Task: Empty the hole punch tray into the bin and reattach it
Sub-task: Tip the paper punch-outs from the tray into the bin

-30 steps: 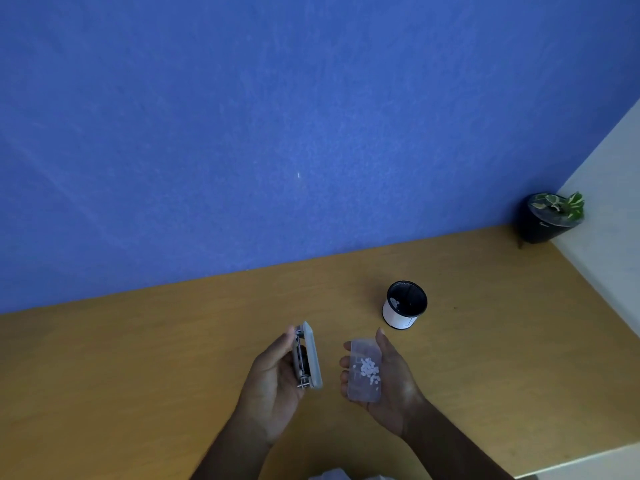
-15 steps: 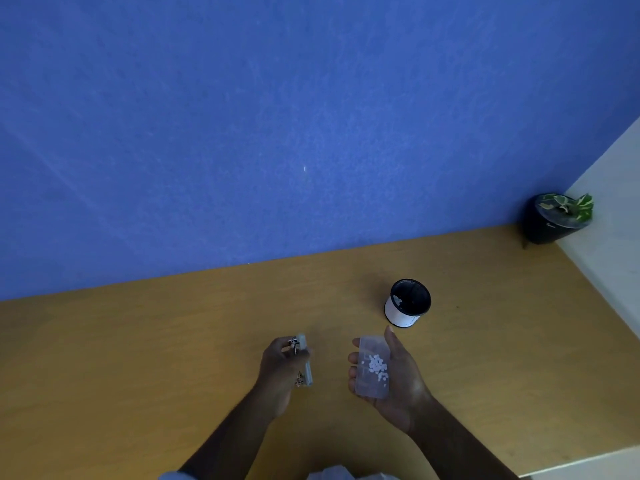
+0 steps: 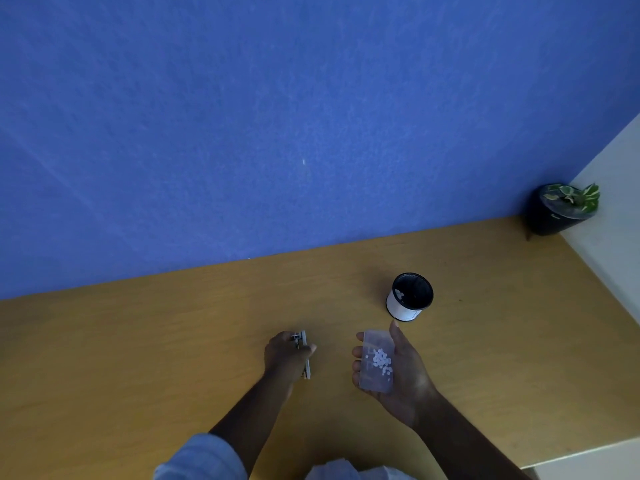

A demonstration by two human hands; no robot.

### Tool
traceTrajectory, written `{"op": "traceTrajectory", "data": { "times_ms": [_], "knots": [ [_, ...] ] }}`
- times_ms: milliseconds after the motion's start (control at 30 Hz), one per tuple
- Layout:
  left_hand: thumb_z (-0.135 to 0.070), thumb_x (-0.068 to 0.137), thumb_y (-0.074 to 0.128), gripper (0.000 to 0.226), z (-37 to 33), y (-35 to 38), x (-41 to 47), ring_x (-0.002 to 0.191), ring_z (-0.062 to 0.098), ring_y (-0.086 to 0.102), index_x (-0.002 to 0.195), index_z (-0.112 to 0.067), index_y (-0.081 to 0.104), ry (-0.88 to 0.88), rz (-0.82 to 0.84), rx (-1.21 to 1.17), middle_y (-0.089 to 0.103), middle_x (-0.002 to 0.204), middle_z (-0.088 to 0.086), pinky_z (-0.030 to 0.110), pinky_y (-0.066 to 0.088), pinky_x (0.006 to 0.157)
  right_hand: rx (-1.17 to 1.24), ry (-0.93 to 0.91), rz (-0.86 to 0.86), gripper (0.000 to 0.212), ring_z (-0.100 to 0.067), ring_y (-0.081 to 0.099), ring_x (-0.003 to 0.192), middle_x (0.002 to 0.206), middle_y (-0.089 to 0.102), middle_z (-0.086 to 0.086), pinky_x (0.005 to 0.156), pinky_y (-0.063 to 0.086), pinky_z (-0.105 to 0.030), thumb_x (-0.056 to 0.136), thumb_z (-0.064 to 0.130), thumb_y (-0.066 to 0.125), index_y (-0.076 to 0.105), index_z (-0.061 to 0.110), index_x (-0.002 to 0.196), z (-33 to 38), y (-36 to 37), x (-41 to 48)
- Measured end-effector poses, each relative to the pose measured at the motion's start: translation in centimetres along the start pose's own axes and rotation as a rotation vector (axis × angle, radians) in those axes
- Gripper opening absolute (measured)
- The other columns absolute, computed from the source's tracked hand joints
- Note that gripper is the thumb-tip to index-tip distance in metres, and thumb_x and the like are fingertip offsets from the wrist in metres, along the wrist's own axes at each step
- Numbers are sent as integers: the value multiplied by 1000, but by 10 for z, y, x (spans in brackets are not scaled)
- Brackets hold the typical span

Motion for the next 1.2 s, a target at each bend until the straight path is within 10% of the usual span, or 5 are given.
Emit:
{"op": "traceTrajectory", "data": {
  "times_ms": [400, 567, 767, 1200],
  "knots": [
    [-43, 74, 92, 60, 4, -14, 1, 110, 35, 69, 123, -16, 71, -60, -87, 159, 71, 128, 15, 39, 61, 76, -6, -11, -7, 72, -29, 64, 65, 82, 67, -16, 63, 57, -38, 101, 67, 43, 69, 1, 114, 8, 3, -5],
    [-31, 93, 76, 34, -63, -9, -51, 125, 26, 61, 125, -20, 71, 385, -198, 151, 65, 135, 6, 46, 54, 103, -2, -14, -2, 78, -31, 66, 66, 84, 67, -18, 64, 57, -39, 100, 70, 40, 73, 0, 101, 12, -1, -4],
    [-41, 104, 63, 29, -117, 50, -93, 104, 13, 73, 109, -20, 82, 330, 365, 135, 81, 110, 0, 32, 54, 86, -107, -38, -49, 90, -33, 67, 66, 85, 69, -20, 66, 56, -42, 94, 77, 42, 73, -5, 116, 21, -8, 2],
    [-14, 97, 72, 11, -177, 93, -68, 74, 17, 72, 95, -7, 80, 376, 314, 222, 82, 94, 14, 25, 53, 59, -368, -293, -184, 73, -41, 77, 81, 96, 81, -20, 77, 65, -53, 103, 68, 33, 79, 12, 115, 75, -29, 4]
  ]
}}
Point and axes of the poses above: each hand's wrist, its own x-axis towards the middle knuckle, its own y-axis out of the palm, z = x × y, the point moved 7 cm from there along x, towards the middle knuckle
